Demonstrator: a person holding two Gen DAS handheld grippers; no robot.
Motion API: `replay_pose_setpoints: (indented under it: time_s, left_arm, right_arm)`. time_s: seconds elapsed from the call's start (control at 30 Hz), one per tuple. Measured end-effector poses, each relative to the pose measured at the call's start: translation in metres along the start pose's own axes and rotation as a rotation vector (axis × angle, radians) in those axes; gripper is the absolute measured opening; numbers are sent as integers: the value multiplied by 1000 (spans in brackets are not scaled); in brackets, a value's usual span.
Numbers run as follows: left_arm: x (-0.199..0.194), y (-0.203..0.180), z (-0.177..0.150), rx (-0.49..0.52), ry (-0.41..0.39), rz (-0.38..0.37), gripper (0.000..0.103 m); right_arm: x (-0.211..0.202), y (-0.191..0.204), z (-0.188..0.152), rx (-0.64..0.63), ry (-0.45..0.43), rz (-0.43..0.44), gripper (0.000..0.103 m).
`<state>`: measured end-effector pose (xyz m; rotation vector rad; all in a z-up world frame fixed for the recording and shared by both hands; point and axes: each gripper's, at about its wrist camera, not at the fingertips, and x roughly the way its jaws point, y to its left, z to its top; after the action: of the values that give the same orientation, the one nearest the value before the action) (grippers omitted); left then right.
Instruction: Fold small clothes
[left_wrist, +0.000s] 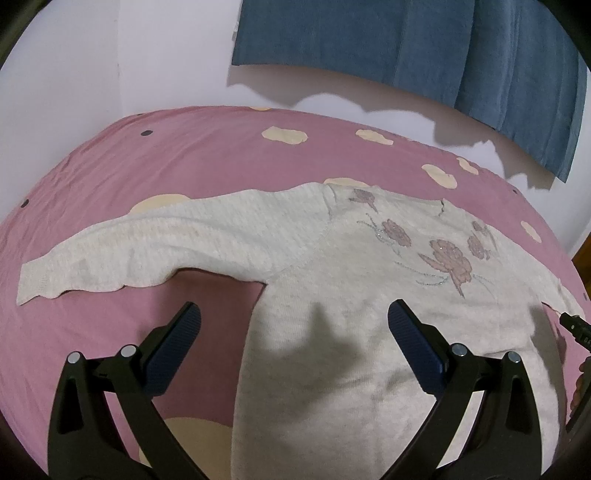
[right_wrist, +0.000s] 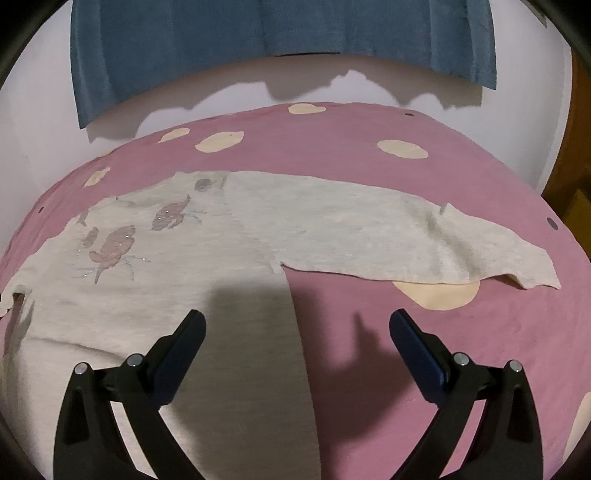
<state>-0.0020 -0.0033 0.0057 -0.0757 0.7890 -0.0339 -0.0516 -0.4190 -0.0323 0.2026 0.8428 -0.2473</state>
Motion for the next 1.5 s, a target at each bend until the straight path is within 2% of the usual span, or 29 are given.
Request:
replay_pose_setpoints:
  time_s: [1.3,1.5]
  left_arm:
    - [4,-2,-5,20,29,7,101]
    - [5,-3,-5,15,45,0,101]
  right_arm:
    - [-3,11,0,34,8,60,99]
    - [-2,0,1,85,11,97,99]
